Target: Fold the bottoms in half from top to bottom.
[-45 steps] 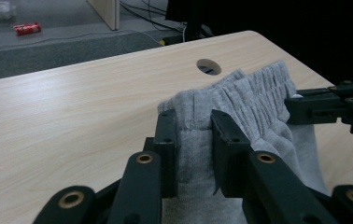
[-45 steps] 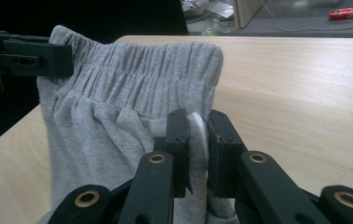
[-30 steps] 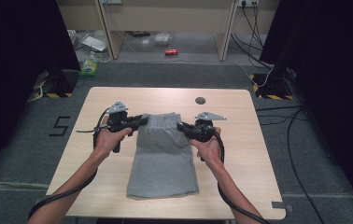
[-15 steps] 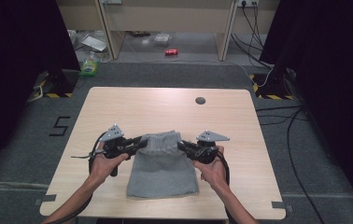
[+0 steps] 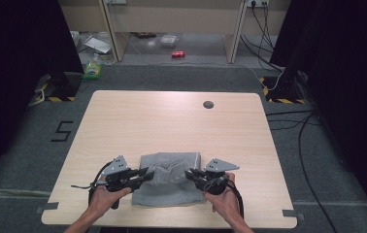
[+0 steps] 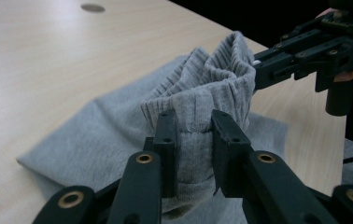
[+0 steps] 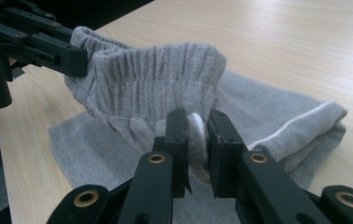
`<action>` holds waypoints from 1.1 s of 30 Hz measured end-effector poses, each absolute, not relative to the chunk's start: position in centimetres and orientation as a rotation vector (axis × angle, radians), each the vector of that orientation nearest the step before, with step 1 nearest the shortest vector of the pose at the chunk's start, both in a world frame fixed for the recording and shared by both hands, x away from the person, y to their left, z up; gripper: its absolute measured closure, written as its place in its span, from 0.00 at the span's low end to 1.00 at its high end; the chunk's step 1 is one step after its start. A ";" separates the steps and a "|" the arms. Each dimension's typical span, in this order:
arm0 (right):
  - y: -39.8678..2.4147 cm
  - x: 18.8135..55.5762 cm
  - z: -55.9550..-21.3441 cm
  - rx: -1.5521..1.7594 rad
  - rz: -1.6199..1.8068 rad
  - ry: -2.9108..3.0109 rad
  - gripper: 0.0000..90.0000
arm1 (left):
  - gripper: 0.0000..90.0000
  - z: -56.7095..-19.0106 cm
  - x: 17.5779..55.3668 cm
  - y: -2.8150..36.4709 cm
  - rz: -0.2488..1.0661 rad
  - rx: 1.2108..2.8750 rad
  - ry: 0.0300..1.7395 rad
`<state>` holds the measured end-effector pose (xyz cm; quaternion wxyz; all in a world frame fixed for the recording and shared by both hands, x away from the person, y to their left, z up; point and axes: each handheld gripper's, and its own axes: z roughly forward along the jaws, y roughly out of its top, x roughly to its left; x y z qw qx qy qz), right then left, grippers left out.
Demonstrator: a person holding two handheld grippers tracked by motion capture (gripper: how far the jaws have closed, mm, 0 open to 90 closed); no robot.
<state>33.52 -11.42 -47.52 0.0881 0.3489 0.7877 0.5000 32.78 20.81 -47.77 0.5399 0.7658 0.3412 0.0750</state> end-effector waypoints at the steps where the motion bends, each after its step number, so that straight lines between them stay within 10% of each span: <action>1: -11.4 33.3 -47.6 1.026 1.473 2.359 0.88 | 0.81 -48.1 32.7 20.8 0.168 1.827 0.813; 15: -11.8 33.2 -45.5 1.033 1.577 2.328 0.75 | 0.60 -48.7 32.4 20.8 -0.018 1.765 0.820; 33: -9.3 34.7 -47.4 1.037 1.475 2.476 0.72 | 0.46 -49.4 32.9 20.6 0.052 1.840 0.874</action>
